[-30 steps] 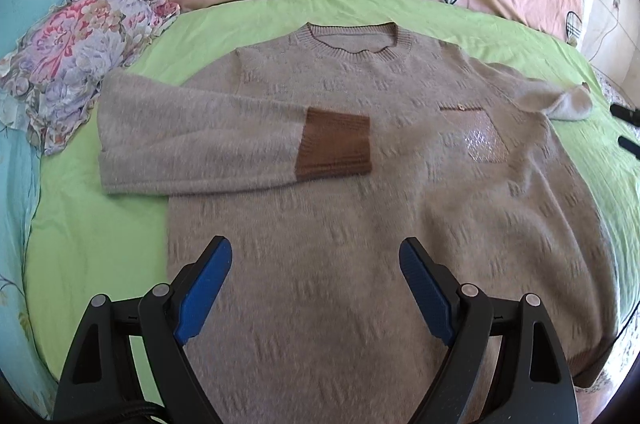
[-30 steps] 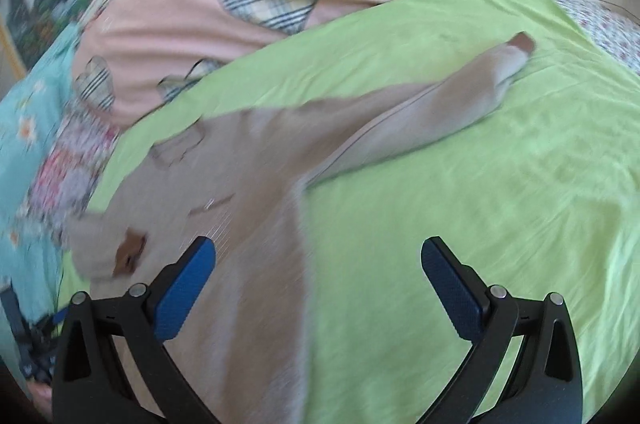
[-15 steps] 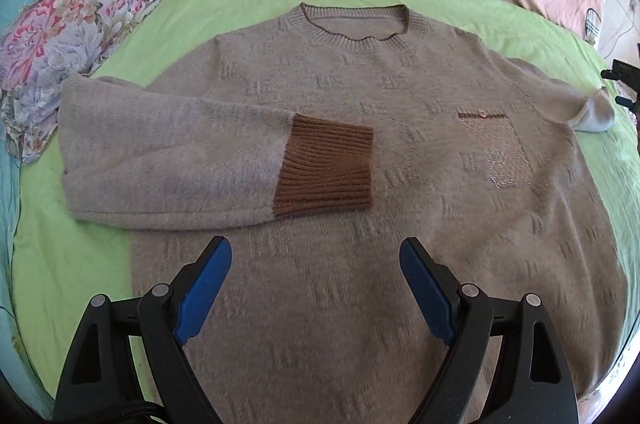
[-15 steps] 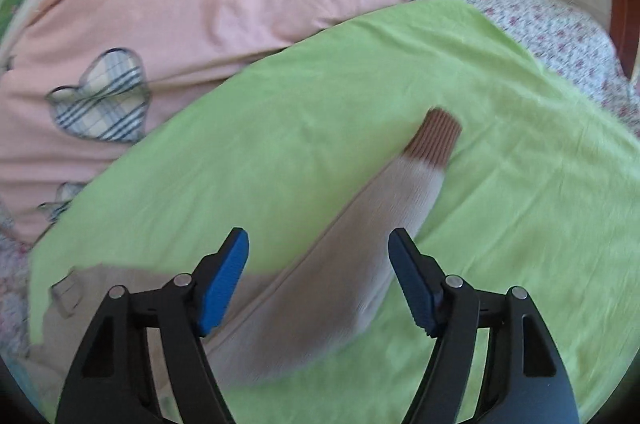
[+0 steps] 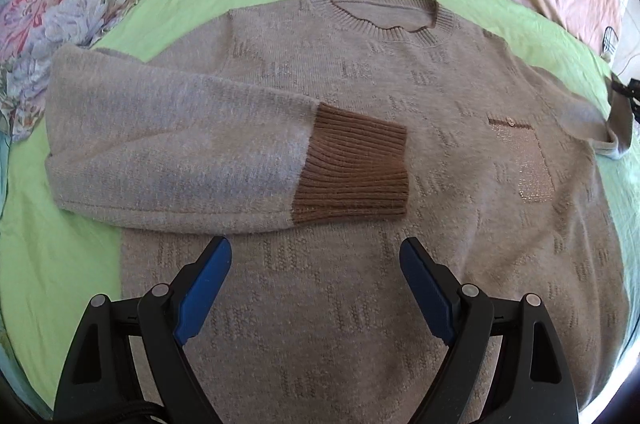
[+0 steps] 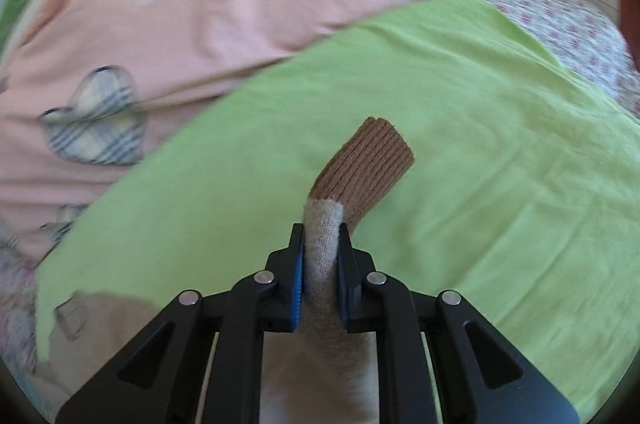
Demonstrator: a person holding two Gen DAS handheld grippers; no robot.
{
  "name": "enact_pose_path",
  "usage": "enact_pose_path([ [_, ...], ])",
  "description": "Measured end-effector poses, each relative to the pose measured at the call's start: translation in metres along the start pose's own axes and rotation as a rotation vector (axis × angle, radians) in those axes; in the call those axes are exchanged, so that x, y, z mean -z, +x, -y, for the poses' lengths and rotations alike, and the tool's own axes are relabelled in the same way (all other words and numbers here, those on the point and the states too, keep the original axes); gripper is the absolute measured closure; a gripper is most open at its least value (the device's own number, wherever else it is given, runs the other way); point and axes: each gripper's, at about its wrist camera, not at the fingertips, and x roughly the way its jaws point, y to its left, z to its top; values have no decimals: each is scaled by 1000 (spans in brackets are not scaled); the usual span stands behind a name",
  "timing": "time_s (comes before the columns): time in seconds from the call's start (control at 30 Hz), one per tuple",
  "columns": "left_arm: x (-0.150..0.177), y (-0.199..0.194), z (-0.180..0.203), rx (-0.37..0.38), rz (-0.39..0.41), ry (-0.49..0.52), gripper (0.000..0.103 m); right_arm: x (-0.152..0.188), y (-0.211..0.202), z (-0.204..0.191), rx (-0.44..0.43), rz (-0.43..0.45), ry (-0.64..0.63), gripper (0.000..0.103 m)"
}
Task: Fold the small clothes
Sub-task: 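Grasp the brown cuff of the sleeve nearest the right tool, then carry the gripped sleeve with the right tool across the sweater body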
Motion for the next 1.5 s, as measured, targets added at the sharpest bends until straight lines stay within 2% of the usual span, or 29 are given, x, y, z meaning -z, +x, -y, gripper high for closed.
enact_pose_path([
  [0.17, 10, -10, -8, 24, 8, -1, 16, 58, -12, -100, -267, -55, -94, 88],
  [0.3, 17, -19, -23, 49, 14, -20, 16, 107, -9, -182, -449, -146, -169, 88],
  [0.4, 22, -24, -33, 77, 23, -44, 16, 144, -5, -241, -538, -219, -256, 88],
  [0.5, 26, -28, -42, 118, 33, -61, 16, 181, -11, -285, -604, -278, -334, 88],
  [0.77, 21, -28, -46, 247, 51, -66, 16, 244, -10, -354, -713, -402, -468, 86],
  [0.83, 14, -24, -47, 274, 54, -67, 16, 250, -9, -360, -724, -433, -484, 81],
  [0.87, 10, -20, -47, 290, 52, -68, 16, 251, -6, -359, -729, -455, -471, 61],
  [0.93, 1, -11, -48, 308, 42, -78, 16, 247, -9, -350, -732, -435, -435, 39],
  [1.13, -26, 24, -60, 371, -9, -157, 16, 220, -30, -305, -671, -340, -329, 38],
  [1.33, -57, 31, -71, 503, -5, -263, 15, 207, -56, -248, -590, -267, -206, 38],
  [1.43, -65, 31, -74, 528, -10, -307, 17, 208, -69, -227, -563, -241, -153, 38],
  [1.5, -64, 23, -76, 579, -24, -319, 17, 210, -75, -218, -552, -231, -135, 38],
])
